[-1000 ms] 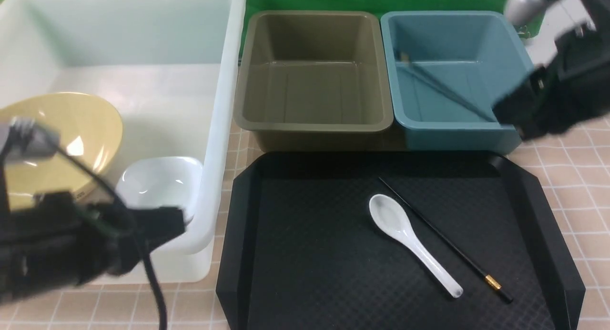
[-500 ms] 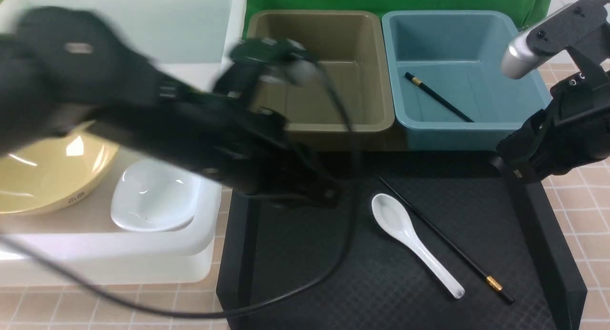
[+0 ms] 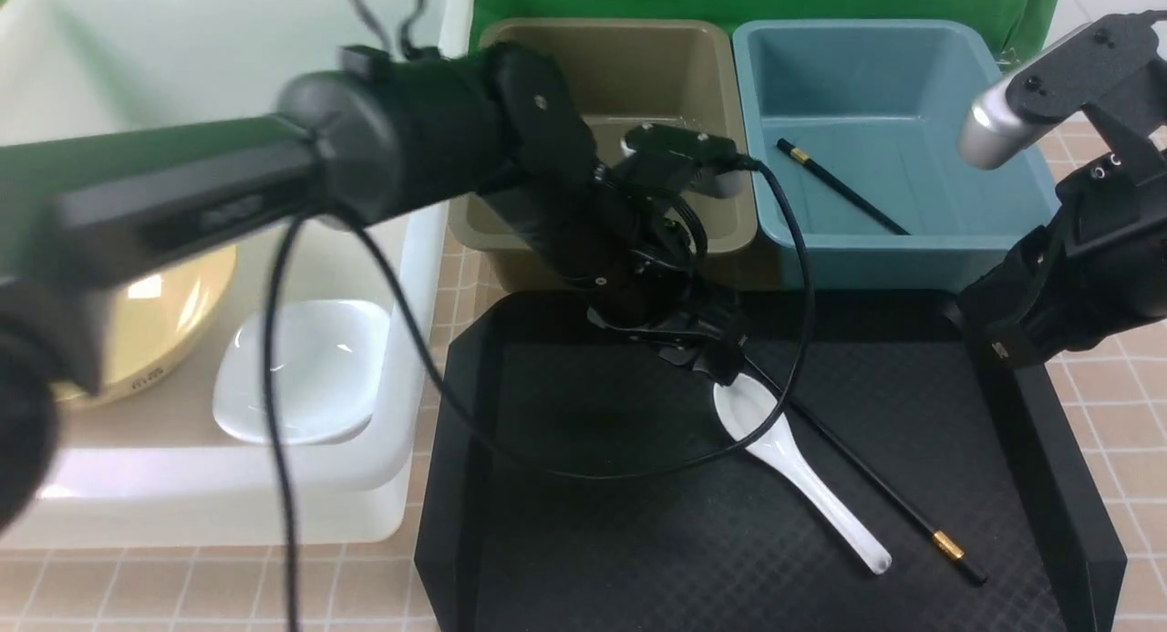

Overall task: On brown table put chopsticks spoon bowls plates into blue grey white boxes.
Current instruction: 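Pick up the spoon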

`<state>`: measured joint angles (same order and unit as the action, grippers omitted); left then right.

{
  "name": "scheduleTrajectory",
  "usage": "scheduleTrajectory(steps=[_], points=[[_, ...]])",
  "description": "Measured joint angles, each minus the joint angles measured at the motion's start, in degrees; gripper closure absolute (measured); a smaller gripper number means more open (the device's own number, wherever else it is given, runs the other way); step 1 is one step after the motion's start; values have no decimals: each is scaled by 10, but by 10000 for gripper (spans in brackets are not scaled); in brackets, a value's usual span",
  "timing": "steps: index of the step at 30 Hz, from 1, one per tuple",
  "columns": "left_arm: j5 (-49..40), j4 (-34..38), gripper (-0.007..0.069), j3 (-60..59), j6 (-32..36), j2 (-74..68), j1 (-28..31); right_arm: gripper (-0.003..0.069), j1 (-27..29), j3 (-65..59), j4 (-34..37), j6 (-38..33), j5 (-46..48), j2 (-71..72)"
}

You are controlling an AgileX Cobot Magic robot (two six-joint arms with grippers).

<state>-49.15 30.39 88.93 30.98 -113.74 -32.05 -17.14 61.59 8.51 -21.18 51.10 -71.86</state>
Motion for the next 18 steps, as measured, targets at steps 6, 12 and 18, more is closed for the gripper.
scheduleTrajectory(steps=[6,12,18], points=[[-1,-8,179,55,22,-80,0,486,0,0,0,-1,5,0],[-33,-7,216,71,24,-111,0,486,0,0,0,-2,6,0],[-34,-1,496,73,24,-116,0,482,0,0,0,-2,6,0]])
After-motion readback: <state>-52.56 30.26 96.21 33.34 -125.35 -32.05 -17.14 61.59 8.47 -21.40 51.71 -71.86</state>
